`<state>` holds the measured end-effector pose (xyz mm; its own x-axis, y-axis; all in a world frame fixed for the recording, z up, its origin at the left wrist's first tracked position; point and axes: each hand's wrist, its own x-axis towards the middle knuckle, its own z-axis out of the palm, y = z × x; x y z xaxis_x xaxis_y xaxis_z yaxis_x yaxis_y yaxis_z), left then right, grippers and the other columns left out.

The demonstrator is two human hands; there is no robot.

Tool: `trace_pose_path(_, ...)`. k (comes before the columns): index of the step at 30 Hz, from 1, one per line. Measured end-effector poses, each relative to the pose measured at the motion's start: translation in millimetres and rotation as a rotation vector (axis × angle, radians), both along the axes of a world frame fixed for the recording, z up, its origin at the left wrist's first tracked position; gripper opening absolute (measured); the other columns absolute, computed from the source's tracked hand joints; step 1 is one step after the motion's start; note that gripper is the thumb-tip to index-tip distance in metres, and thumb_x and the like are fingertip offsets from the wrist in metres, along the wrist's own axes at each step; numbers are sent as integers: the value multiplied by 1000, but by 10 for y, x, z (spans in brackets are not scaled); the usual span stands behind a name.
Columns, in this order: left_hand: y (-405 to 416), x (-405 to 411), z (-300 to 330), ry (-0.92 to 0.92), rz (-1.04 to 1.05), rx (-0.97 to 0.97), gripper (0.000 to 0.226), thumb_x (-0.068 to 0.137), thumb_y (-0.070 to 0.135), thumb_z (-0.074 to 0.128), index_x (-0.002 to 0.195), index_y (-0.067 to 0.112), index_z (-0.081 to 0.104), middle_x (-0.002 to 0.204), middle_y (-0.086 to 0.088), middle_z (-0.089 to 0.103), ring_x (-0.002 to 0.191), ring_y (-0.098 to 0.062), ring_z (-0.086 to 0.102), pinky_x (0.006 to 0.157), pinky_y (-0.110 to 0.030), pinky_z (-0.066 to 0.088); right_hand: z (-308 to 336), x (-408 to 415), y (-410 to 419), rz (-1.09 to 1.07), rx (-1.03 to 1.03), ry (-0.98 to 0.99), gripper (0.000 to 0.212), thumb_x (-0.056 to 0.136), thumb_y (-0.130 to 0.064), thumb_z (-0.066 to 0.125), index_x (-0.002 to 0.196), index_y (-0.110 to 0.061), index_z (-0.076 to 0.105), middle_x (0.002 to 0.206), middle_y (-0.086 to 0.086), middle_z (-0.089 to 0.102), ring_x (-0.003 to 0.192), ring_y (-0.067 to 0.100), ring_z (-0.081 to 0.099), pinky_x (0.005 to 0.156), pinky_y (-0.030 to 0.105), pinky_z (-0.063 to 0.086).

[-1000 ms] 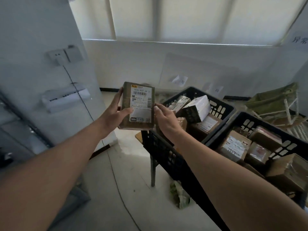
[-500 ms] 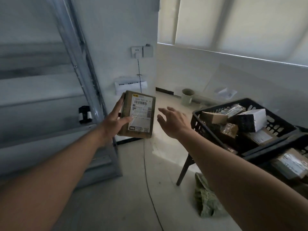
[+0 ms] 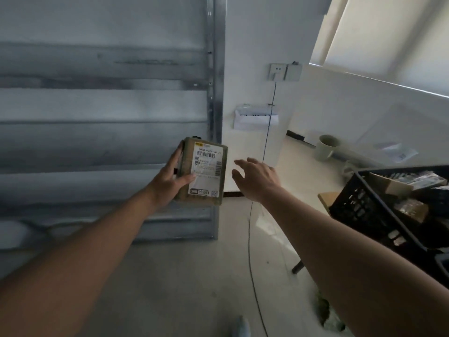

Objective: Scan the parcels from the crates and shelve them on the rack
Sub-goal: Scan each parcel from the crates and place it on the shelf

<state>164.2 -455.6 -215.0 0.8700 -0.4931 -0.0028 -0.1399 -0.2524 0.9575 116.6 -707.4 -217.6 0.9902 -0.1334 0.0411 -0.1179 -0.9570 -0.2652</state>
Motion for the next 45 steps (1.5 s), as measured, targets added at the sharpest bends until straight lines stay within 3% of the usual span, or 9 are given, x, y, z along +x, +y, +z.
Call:
trace_pose_path(5,286,434,-151,0,94,-5,87,103,25,64,135,88,13,121,34,57,104,0,65,93,-35,56,-198,585,220,83,44,12,46,111,-46,46,152,-26,53,142,7,62,119,28,64,86,37,40)
trace_pose_path(8,364,787,-262,7,148,-6,86,103,26,63,139,84,11,140,18,56,119,-13,61,100,-42,52,-373,1047,284,130,98,50,46,111,-43,47,153,-24,51,143,8,61,117,26,64,85,33,46)
trace_pose_path(12,458,1337,-484,-8,209,-6,91,103,23,64,148,76,6,149,12,49,117,-5,59,79,-15,57,-622,1725,369,150,217,120,47,111,-37,49,155,-21,48,146,13,59,119,28,65,79,30,50)
trace_pose_path(15,563,1716,-657,8,277,-6,92,103,18,63,156,66,6,150,8,52,119,-7,61,79,-13,57,-758,2174,503,144,256,152,49,111,-37,51,157,-22,46,148,13,58,124,29,63,88,35,54)
trace_pose_path(21,799,2400,-904,17,333,30,87,104,15,61,156,62,9,125,34,53,97,28,58,73,-4,52,-1009,2959,761,139,207,216,44,109,-39,51,149,-23,53,142,11,61,119,30,64,92,44,58)
trace_pose_path(24,926,2765,-992,-25,347,70,84,104,14,61,158,55,12,119,41,46,104,27,51,87,-8,51,-1139,3329,877,112,179,234,43,109,-37,49,149,-20,53,137,12,62,112,29,65,88,42,58)
trace_pose_path(26,1017,2998,-1058,-80,320,101,82,105,20,61,157,55,9,124,27,41,115,23,41,99,-18,48,-1219,3540,964,84,166,249,46,109,-37,49,152,-21,50,141,14,60,115,31,65,90,44,59)
trace_pose_path(30,1229,3447,-1260,-77,216,141,82,99,46,55,159,58,-1,151,-2,32,150,-23,26,121,-59,36,-1349,3885,1143,-1,148,272,48,107,-37,53,153,-23,48,143,14,58,118,33,65,94,49,59)
trace_pose_path(45,1493,4499,-1789,-153,3,146,79,108,26,54,156,66,6,159,5,20,147,-20,31,102,-41,58,-2040,4648,1204,-203,36,297,55,108,-46,49,161,-33,39,153,19,43,129,40,52,105,56,50)
